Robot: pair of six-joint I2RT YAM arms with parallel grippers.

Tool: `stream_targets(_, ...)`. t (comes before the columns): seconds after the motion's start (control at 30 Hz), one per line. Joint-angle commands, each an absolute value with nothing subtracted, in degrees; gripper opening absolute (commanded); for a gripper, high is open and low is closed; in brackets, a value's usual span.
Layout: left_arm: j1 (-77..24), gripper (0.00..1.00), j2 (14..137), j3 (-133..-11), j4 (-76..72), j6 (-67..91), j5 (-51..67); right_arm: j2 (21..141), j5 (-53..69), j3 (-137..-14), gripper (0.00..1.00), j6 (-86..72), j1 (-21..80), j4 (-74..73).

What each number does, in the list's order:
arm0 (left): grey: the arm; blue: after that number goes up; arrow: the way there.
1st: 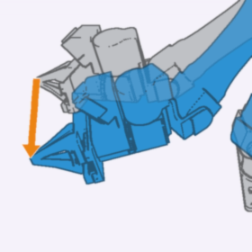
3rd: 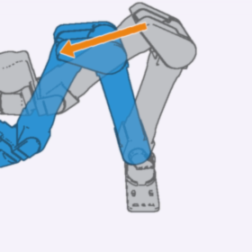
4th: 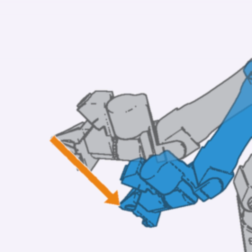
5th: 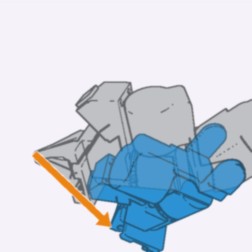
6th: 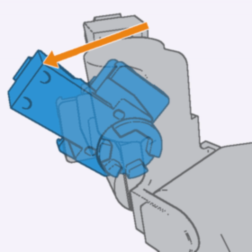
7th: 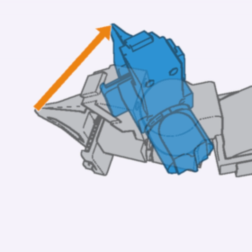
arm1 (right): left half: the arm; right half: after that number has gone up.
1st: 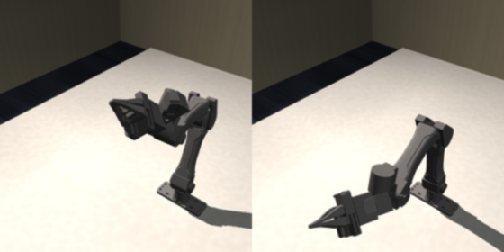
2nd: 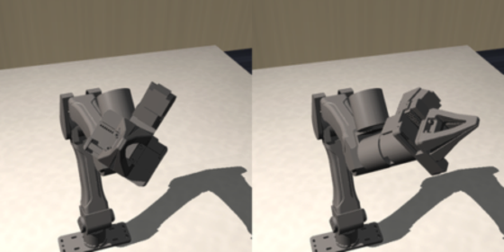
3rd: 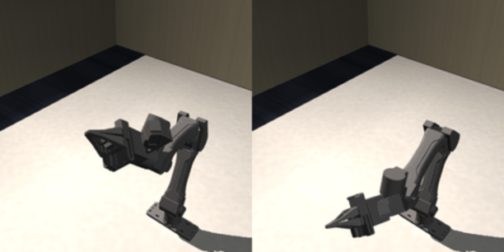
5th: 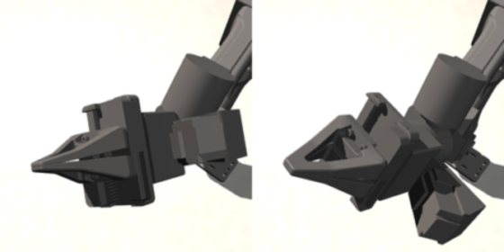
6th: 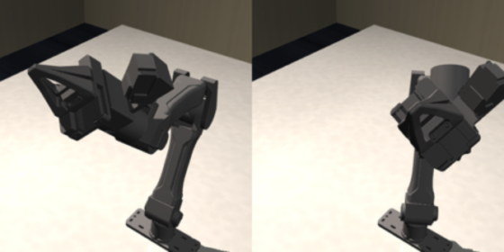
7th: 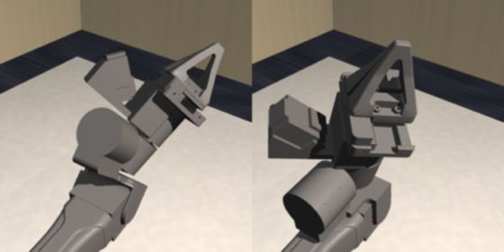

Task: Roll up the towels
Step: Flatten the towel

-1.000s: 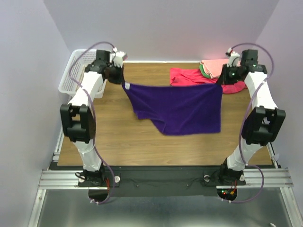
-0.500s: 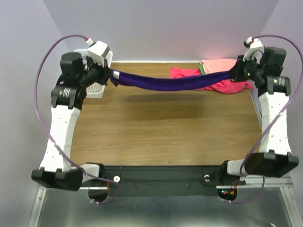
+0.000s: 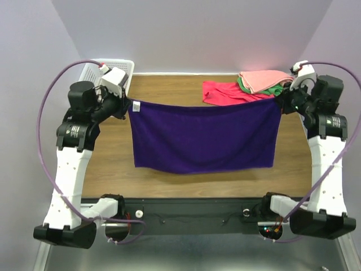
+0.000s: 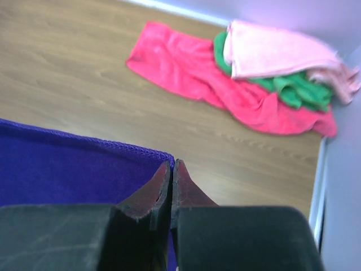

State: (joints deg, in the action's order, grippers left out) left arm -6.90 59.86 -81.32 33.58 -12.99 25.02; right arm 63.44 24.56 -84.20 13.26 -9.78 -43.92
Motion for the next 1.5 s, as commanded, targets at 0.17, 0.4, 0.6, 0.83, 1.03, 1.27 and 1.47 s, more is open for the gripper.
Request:
stream_targets(0.17,-6.50,0.00,70.04,-69.01,23.04,-12.40,23.12,74.87,22.94,-71.56,0.01,14.59,-10.20,-34.65)
stream_targets(0.4,-6.50,0.00,87.60,-70.30,13.28,-10.64,20.31,88.31,23.03,-69.43,0.01,11.26,-10.28,-24.88)
stream_targets(0.6,-6.50,0.00,102.19,-81.02,11.60,-9.85,19.87,100.96,21.89,-76.62,0.01,8.18,-10.20,-20.30)
stream_targets(0.83,-6.50,0.06,110.38,-87.80,12.56,-10.11,17.93,109.41,20.13,-81.30,0.31,7.91,-10.20,-20.30)
stream_targets(1.03,-6.50,0.53,114.17,-93.33,16.86,-9.84,15.47,110.13,19.78,-82.09,0.77,6.94,-10.20,-20.48)
stream_targets(1.27,-4.49,0.63,106.98,-92.04,23.72,-13.09,20.62,100.65,20.12,-80.43,0.76,14.40,-10.28,-31.08)
stream_targets(1.47,-2.29,0.57,93.36,-82.12,36.90,-29.86,28.65,88.08,23.47,-72.52,0.67,31.71,-10.28,-47.69)
